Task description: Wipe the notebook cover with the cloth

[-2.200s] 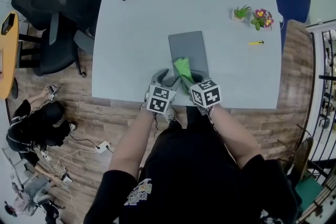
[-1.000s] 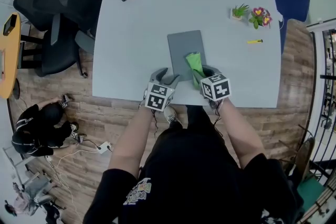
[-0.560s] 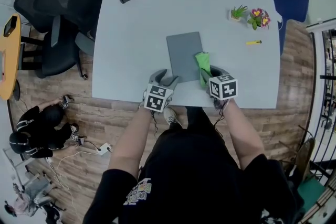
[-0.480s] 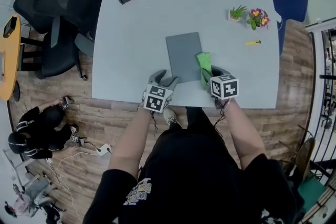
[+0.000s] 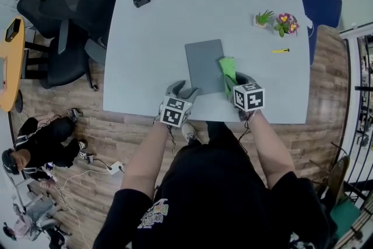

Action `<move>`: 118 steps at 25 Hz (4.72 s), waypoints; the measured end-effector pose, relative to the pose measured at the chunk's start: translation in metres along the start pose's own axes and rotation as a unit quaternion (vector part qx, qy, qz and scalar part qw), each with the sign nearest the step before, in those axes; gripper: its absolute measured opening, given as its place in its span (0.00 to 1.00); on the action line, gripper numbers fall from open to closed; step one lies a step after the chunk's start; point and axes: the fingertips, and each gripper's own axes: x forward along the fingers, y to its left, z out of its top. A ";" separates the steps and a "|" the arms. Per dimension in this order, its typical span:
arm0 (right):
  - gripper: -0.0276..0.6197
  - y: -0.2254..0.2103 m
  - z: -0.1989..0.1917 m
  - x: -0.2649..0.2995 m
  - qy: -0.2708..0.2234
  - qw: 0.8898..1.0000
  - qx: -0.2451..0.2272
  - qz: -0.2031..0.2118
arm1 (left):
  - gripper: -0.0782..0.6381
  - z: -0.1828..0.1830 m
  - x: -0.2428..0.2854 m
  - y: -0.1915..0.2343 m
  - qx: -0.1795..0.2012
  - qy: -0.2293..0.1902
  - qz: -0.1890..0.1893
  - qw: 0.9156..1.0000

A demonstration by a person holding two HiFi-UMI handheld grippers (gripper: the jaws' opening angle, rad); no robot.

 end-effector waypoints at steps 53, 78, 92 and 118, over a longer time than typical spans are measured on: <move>0.22 0.041 0.027 0.055 0.052 0.989 -0.131 0.045 | 0.44 -0.001 0.001 0.000 -0.004 0.002 -0.002 1.000; 0.21 -0.022 0.045 0.031 0.011 0.996 -0.075 -0.051 | 0.44 -0.001 0.002 0.001 -0.005 0.003 -0.002 1.000; 0.21 0.072 0.078 0.078 0.017 0.984 -0.160 0.079 | 0.44 -0.001 0.002 0.000 -0.010 0.009 -0.007 1.000; 0.21 0.058 0.069 0.093 0.057 0.984 -0.160 0.055 | 0.44 -0.002 0.001 0.000 -0.012 0.012 -0.008 1.000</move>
